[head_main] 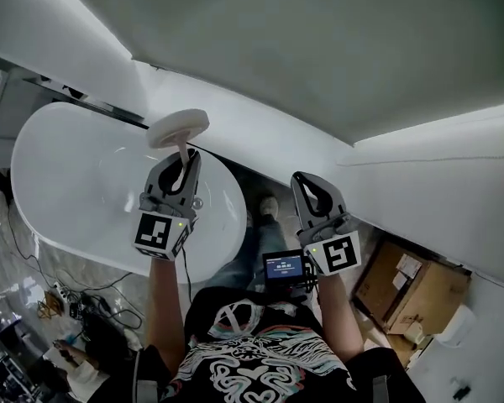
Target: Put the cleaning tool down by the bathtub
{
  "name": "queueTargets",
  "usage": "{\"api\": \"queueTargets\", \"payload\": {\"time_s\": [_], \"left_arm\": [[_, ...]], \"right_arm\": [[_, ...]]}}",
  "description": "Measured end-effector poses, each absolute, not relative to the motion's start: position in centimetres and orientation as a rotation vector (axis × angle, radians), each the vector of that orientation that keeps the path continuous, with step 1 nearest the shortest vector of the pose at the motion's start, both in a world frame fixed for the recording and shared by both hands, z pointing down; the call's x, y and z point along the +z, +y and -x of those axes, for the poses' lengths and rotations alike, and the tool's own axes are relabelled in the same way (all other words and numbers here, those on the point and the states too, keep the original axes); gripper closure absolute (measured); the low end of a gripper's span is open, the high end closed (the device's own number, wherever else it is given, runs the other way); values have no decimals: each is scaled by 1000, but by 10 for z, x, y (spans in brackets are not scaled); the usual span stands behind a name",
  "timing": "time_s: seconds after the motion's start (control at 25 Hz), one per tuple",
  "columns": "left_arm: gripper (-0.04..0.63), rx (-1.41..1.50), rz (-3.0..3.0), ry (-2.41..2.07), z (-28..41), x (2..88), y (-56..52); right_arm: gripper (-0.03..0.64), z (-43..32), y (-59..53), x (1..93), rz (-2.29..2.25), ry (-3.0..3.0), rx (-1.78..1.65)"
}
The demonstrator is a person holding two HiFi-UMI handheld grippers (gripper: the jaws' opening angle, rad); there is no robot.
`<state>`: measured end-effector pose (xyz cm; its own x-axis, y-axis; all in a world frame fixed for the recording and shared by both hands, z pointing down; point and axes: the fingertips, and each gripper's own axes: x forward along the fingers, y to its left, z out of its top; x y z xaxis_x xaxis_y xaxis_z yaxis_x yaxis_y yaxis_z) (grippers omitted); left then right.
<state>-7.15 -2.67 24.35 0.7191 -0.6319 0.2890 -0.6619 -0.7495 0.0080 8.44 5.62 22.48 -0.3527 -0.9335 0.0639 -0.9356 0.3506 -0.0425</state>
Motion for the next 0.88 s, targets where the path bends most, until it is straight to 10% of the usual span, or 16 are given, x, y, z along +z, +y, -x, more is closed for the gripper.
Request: {"api": "queueTargets", "payload": {"time_s": [0.88], "left_arm": [[558, 1297, -2995, -834, 31, 438, -93]], "right_arm": [[589, -118, -9, 413, -1612, -2493, 437]]}}
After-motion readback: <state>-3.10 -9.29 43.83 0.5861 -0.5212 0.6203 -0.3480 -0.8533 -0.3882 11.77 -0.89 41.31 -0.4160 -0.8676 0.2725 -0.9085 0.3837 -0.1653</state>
